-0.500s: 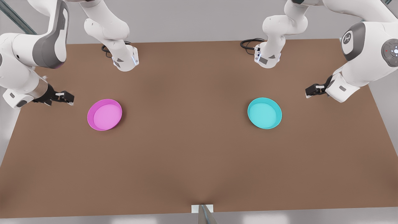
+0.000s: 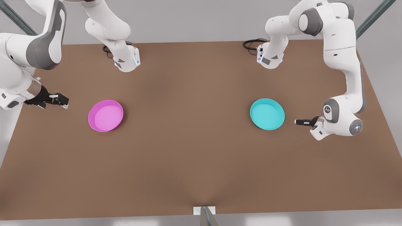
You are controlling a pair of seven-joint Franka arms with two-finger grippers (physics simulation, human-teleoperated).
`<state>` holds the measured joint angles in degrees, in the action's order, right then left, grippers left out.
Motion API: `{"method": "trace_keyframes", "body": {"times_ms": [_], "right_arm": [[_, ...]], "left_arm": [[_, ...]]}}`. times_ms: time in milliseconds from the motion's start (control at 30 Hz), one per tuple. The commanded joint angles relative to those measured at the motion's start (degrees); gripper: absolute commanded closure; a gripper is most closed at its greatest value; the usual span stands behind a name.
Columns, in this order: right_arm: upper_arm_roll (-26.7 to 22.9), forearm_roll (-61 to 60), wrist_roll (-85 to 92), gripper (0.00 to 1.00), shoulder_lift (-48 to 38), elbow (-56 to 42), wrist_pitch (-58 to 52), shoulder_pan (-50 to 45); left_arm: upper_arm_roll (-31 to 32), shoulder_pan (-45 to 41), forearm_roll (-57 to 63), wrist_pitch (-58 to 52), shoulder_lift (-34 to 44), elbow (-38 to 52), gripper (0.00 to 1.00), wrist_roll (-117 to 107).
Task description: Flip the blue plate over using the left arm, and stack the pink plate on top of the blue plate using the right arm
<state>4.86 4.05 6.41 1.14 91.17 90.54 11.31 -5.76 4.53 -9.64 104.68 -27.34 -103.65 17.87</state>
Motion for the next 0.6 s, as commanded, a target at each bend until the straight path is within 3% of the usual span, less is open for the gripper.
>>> {"method": "trace_keyframes", "body": {"times_ms": [0, 167, 233, 567], "right_arm": [[0.07, -0.09, 0.89, 0.0, 0.0, -0.03, 0.16, -2.96], [0.07, 0.0, 0.8, 0.0, 0.0, -0.03, 0.16, -3.05], [0.07, 0.0, 0.8, 0.0, 0.0, -0.03, 0.16, -3.05], [0.07, -0.09, 0.8, 0.0, 0.0, 0.06, 0.16, -3.05]], "left_arm": [[-0.04, -0.05, -2.76, 6.77, -0.35, -1.29, 0.0, 48.83], [-0.04, -0.31, -2.84, 7.38, -0.17, -5.95, 0.0, 60.09], [-0.04, -0.66, -7.59, 9.14, -0.17, -8.24, 0.0, 56.67], [-0.13, -4.0, -7.85, 10.81, -2.11, -9.29, 0.0, 44.63]]}}
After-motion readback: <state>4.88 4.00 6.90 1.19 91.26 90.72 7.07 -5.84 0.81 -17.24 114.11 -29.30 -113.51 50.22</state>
